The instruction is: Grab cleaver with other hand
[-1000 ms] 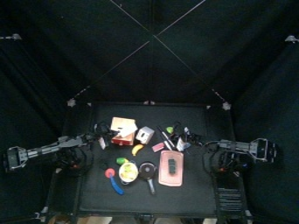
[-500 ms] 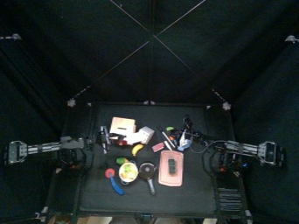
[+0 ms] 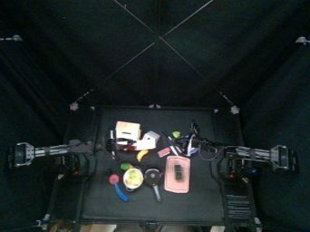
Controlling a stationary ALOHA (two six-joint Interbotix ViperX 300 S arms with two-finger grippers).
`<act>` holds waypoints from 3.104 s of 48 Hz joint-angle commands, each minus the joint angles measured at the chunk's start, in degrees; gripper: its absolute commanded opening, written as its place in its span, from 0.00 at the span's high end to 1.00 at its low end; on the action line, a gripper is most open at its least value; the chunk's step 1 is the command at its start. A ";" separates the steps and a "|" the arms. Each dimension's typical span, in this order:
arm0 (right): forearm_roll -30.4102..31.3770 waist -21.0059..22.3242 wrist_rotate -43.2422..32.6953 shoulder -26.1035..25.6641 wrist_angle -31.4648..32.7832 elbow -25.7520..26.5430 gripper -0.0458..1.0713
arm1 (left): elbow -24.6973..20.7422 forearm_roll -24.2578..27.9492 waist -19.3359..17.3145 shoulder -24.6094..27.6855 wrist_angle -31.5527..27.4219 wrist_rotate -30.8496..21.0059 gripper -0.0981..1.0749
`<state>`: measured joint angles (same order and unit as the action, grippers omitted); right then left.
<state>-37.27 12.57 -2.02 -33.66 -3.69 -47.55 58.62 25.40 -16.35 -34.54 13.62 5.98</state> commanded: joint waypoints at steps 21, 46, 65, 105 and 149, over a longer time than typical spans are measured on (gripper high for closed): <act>-1.32 -2.99 -0.09 2.90 -3.34 2.81 0.16 | -6.15 -0.44 1.14 4.31 3.87 6.86 0.57; 1.49 -3.69 -0.09 6.33 -4.48 4.57 0.17 | -9.58 -0.53 1.14 10.55 8.70 8.00 0.57; 1.41 -3.69 -0.26 7.21 -5.63 5.01 0.33 | -10.20 -0.53 0.70 12.83 10.72 8.00 0.57; 0.97 -3.60 -0.18 8.00 -5.63 4.48 0.63 | -10.11 -3.43 -1.93 13.89 14.50 13.10 0.53; 3.08 -3.34 -0.09 7.82 -5.63 3.52 0.67 | -7.12 -8.44 -1.49 13.71 19.60 14.06 0.16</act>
<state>-34.89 9.23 -2.29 -24.96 -9.05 -44.47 52.21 17.84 -17.93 -20.57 32.61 20.39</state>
